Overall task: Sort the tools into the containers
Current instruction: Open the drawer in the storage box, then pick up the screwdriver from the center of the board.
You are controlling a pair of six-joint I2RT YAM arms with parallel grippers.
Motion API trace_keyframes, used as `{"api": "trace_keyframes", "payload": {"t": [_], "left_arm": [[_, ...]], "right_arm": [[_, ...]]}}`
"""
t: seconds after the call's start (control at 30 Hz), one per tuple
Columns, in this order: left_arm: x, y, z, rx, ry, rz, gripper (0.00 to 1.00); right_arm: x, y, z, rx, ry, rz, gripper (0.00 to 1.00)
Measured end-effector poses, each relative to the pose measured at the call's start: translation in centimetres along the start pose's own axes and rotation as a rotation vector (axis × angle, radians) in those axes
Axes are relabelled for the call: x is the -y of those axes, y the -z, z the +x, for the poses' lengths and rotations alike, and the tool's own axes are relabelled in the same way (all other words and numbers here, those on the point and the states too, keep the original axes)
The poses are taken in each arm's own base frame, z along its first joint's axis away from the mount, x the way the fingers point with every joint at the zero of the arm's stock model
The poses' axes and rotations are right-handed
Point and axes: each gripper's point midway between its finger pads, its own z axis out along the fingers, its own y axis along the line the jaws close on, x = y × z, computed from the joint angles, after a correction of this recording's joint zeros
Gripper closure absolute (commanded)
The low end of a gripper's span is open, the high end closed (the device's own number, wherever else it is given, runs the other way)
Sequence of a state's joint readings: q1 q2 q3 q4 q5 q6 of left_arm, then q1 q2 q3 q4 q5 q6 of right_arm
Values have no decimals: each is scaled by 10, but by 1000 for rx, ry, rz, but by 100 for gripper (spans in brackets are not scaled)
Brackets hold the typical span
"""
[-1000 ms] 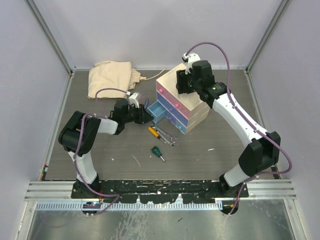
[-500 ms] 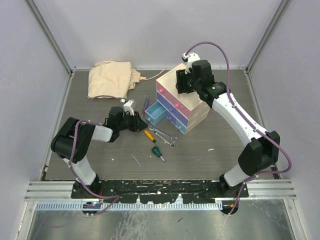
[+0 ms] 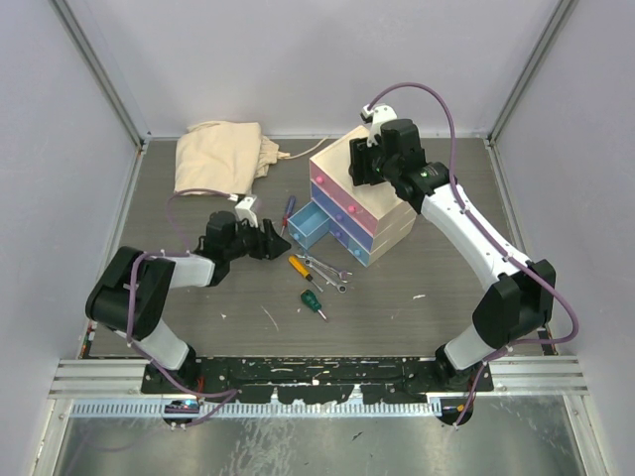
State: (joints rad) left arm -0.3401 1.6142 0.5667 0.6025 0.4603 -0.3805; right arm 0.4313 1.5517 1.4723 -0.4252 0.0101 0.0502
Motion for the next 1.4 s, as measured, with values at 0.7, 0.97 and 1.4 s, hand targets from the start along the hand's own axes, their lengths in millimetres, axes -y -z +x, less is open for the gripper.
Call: {"api": "trace_keyframes", "payload": {"t": [0.7,0.97,1.4], "left_arm": [[53,-1,-66,154,80,-194,29],[57,-14,-81,108,60,-441,31],[22,-20,-40,-100,31,-683,30]], "right_arm": [[-1,0,0,0,-6,-4,41],[-2,0,0,1,-11,-6,41],[-4,0,0,2,-10,-9,41]]}}
